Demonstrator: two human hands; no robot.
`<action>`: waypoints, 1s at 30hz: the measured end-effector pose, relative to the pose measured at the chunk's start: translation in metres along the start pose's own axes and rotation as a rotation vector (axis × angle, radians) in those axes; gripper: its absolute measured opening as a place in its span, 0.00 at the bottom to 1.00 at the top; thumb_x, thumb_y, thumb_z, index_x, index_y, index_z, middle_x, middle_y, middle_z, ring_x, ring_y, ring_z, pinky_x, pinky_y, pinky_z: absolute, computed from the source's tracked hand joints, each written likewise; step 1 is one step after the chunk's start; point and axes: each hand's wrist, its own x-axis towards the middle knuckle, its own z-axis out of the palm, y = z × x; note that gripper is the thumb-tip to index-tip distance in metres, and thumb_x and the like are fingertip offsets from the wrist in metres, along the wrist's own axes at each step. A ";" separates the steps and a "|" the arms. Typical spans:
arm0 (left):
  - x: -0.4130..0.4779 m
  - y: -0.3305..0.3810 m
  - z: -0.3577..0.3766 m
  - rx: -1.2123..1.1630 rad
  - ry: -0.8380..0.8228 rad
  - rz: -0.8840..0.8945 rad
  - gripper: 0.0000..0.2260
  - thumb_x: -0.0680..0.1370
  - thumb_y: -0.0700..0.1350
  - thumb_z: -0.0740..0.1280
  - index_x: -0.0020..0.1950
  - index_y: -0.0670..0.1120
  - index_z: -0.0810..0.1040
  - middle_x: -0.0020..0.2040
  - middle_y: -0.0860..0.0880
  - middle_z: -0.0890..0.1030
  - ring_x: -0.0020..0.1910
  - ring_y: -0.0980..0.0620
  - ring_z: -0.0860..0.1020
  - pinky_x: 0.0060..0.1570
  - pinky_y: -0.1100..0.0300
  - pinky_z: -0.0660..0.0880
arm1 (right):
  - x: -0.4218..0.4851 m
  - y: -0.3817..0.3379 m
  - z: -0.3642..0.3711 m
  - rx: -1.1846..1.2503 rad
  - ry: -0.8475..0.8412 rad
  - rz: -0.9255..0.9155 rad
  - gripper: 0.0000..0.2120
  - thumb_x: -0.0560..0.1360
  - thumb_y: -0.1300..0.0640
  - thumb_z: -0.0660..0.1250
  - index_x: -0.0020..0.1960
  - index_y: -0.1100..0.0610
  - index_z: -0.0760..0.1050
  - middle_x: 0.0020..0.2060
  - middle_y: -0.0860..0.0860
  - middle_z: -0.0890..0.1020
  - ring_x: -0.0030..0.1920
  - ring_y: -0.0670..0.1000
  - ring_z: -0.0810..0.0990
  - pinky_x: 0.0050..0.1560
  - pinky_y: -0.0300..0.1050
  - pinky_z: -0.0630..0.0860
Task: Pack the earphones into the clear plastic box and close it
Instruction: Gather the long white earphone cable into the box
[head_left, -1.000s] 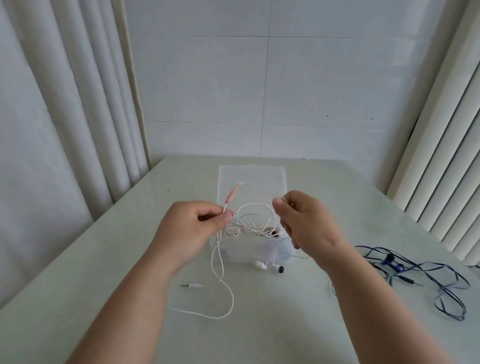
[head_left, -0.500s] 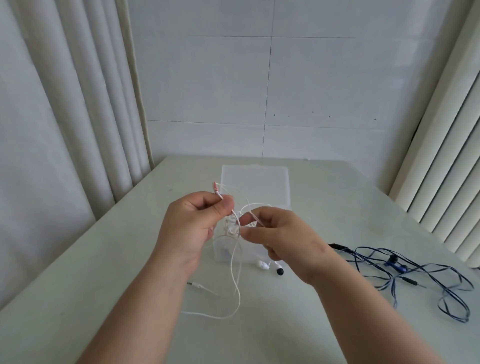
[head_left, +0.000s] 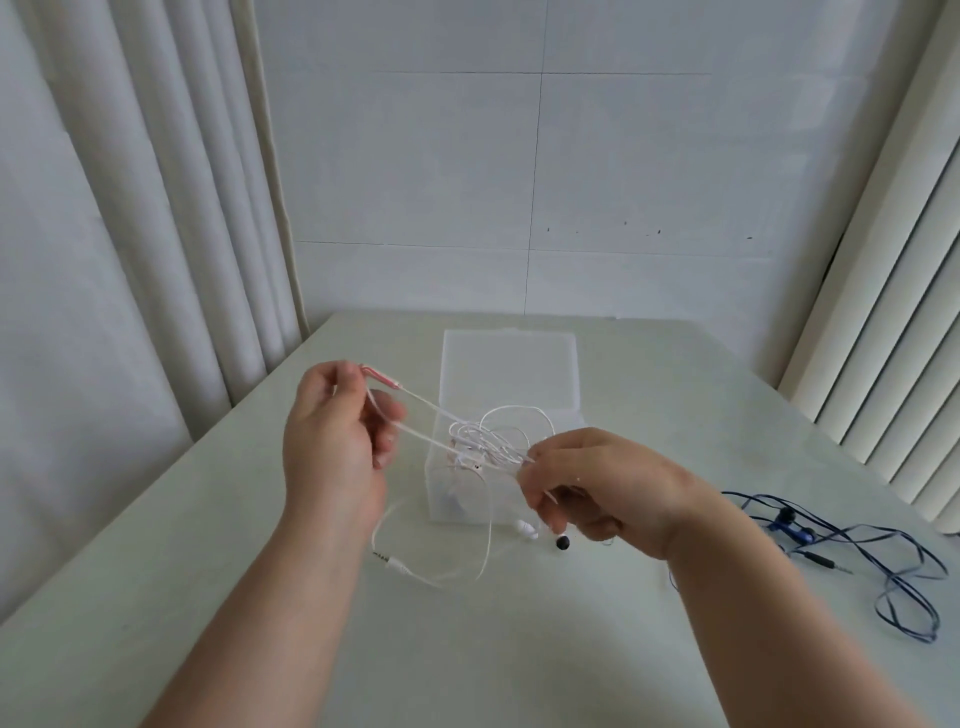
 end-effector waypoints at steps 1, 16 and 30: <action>0.002 -0.002 -0.002 -0.001 0.031 0.007 0.11 0.83 0.44 0.58 0.40 0.48 0.71 0.24 0.50 0.69 0.22 0.53 0.61 0.20 0.65 0.55 | -0.001 0.001 -0.004 -0.037 -0.004 0.023 0.12 0.75 0.60 0.65 0.32 0.58 0.74 0.27 0.56 0.77 0.23 0.48 0.60 0.25 0.40 0.54; -0.005 -0.004 0.003 -0.444 -0.275 -0.471 0.16 0.77 0.56 0.62 0.45 0.43 0.77 0.45 0.44 0.82 0.33 0.53 0.76 0.29 0.64 0.70 | 0.009 0.004 -0.003 0.166 0.319 -0.118 0.12 0.79 0.56 0.64 0.38 0.58 0.76 0.22 0.46 0.65 0.23 0.47 0.58 0.25 0.40 0.55; -0.013 0.001 0.005 -0.074 -0.415 -0.464 0.20 0.80 0.60 0.54 0.38 0.49 0.74 0.39 0.46 0.82 0.24 0.53 0.69 0.22 0.68 0.58 | 0.012 0.005 -0.003 0.253 0.406 -0.177 0.12 0.79 0.56 0.65 0.37 0.58 0.76 0.20 0.45 0.65 0.22 0.46 0.58 0.25 0.39 0.56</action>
